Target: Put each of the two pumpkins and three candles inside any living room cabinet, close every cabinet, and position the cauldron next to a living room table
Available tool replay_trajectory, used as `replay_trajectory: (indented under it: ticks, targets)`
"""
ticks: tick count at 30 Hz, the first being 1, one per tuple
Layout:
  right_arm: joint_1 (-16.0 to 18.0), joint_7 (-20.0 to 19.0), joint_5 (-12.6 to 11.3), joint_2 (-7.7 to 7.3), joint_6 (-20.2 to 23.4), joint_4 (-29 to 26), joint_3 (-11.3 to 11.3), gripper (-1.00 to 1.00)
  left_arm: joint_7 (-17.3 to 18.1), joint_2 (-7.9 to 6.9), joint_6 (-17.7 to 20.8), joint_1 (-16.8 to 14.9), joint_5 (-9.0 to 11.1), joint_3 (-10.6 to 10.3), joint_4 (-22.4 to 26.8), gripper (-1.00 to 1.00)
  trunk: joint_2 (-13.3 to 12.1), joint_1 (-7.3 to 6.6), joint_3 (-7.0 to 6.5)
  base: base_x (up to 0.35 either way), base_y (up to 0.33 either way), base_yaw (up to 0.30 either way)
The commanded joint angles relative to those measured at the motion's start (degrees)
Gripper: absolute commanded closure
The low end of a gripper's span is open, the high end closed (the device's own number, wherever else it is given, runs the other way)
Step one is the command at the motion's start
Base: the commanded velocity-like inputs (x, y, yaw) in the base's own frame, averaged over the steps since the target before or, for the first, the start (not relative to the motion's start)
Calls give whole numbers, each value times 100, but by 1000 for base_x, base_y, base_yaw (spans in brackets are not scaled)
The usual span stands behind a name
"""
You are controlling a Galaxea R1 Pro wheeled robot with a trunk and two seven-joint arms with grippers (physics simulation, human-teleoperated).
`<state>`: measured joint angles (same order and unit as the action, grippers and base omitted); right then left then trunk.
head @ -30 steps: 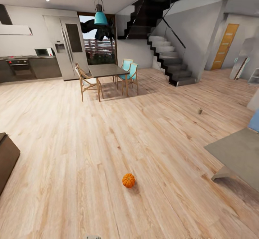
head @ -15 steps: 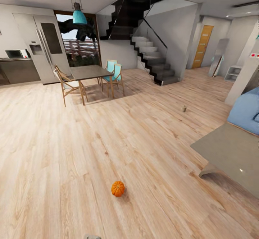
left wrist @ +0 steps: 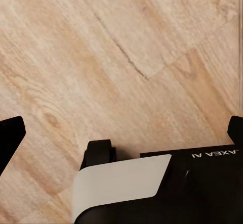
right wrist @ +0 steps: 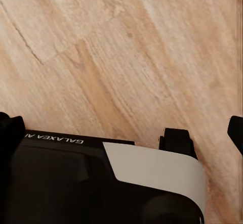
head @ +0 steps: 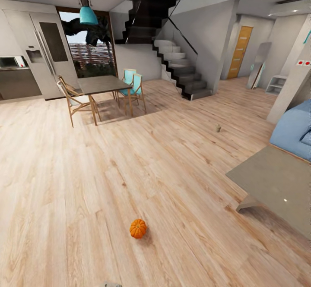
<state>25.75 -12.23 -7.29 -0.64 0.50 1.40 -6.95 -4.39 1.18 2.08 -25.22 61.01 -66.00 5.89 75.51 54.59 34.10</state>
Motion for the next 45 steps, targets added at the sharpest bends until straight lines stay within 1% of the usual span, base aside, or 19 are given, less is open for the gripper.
replay_trajectory:
  ticks: [1, 17, 40, 45]
  targets:
    - [0, 0, 0, 1, 0, -1, 0, -100, 0, 1, 1, 0, -1, 0, 0, -100, 0, 0, 9, 261, -173, -77]
    - [0, 12, 7, 6, -6, 1, 0, -100, 0, -9, 11, 0, -1, 0, -6, -100, 0, 0, 153, 284, -174, -92]
    - [0, 19, 9, 20, -6, 1, 0, -100, 0, -11, 3, 0, -1, 0, -9, -100, 0, 0, 357, 327, -12, 65]
    - [0, 11, 16, 18, -6, 1, 0, -100, 0, -6, 3, 0, -1, 0, -9, -100, 0, 0, 373, 325, -112, -129]
